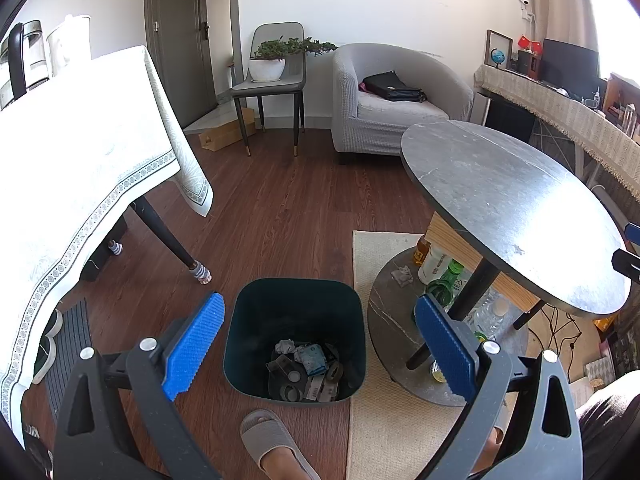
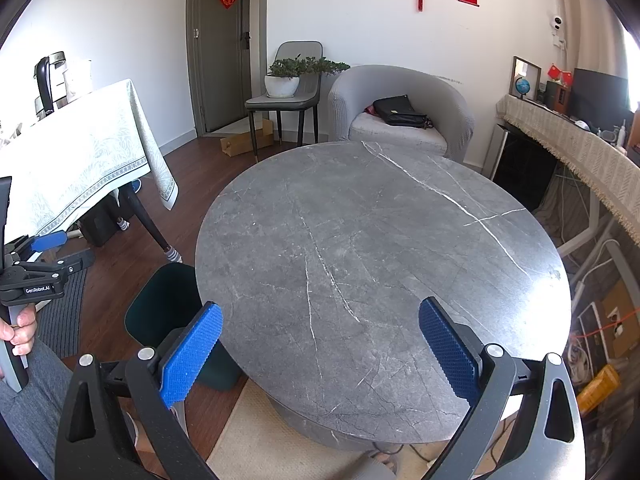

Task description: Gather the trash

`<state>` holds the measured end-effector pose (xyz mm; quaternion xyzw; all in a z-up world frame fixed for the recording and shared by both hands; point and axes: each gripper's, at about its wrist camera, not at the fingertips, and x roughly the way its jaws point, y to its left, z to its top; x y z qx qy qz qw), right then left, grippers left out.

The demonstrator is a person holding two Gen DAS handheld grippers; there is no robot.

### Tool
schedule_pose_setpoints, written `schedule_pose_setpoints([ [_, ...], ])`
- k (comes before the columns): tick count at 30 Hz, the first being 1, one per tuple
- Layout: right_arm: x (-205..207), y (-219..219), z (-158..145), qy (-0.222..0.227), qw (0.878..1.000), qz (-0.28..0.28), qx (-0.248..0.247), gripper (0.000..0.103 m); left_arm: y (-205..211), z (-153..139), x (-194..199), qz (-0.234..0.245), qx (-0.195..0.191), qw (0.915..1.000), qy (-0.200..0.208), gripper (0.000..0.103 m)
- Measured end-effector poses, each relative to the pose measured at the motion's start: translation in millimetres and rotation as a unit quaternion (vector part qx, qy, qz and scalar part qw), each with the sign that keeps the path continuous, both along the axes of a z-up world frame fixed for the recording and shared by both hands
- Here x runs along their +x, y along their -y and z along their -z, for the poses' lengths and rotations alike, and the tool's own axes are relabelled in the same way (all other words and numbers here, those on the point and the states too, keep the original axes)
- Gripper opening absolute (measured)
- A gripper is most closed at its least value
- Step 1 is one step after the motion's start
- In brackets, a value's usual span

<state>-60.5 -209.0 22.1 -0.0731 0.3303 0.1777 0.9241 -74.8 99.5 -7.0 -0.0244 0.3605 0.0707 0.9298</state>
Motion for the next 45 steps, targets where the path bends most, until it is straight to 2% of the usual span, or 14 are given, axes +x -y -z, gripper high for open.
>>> schedule_pose_setpoints([
  [45,-0.5,-1.1,0.5,0.000,1.000,0.000,-0.001,0.099,4.3,4.7,-0.5,-0.001,0.006,1.0000,-0.003,0.098],
])
